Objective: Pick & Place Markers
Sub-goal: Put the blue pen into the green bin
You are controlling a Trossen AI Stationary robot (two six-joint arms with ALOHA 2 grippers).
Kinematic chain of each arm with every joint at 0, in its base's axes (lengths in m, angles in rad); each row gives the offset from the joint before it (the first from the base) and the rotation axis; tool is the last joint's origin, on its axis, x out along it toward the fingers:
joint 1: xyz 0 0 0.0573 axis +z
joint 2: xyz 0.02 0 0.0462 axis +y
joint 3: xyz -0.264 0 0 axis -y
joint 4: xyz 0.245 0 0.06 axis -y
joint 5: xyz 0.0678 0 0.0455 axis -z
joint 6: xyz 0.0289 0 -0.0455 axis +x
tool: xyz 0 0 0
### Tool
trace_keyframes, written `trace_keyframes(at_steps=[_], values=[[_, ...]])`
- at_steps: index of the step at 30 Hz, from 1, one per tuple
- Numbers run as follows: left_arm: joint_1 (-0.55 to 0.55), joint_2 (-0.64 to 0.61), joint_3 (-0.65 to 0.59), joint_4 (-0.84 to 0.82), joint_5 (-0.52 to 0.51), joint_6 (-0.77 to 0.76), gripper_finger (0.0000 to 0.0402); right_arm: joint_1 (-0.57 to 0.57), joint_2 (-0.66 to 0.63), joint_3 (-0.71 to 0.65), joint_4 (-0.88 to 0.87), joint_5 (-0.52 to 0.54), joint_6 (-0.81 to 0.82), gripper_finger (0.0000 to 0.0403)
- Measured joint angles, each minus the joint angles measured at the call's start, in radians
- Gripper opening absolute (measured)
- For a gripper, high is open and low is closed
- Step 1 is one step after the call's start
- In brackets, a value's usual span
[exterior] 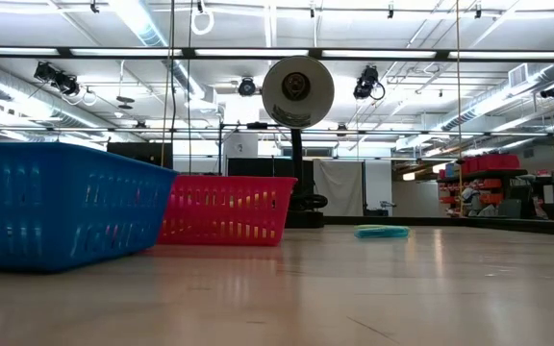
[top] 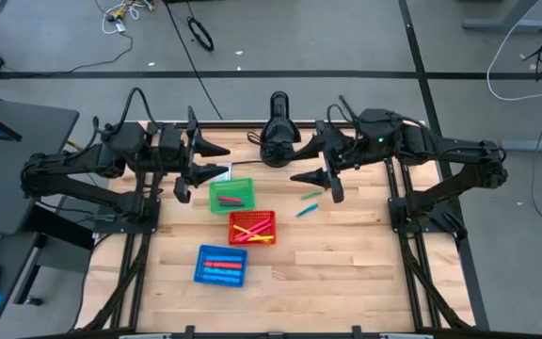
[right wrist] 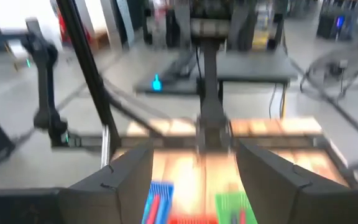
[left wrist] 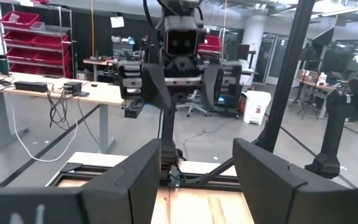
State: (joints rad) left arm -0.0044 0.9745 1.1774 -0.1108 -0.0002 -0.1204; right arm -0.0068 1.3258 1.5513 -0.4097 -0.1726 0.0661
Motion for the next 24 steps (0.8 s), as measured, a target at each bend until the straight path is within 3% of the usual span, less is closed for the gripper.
trace_keyframes(at_steps=[10,24], values=[[0.0,0.0,0.0,-0.028,0.0,-0.031,0.0206,-0.002,0.009,0.013,-0.428,0.044,-0.116,0.0233],[0.0,0.001,0.0,-0.028,0.0,-0.028,0.0206,-0.027,0.06,0.013,-0.688,0.057,-0.255,0.0233]])
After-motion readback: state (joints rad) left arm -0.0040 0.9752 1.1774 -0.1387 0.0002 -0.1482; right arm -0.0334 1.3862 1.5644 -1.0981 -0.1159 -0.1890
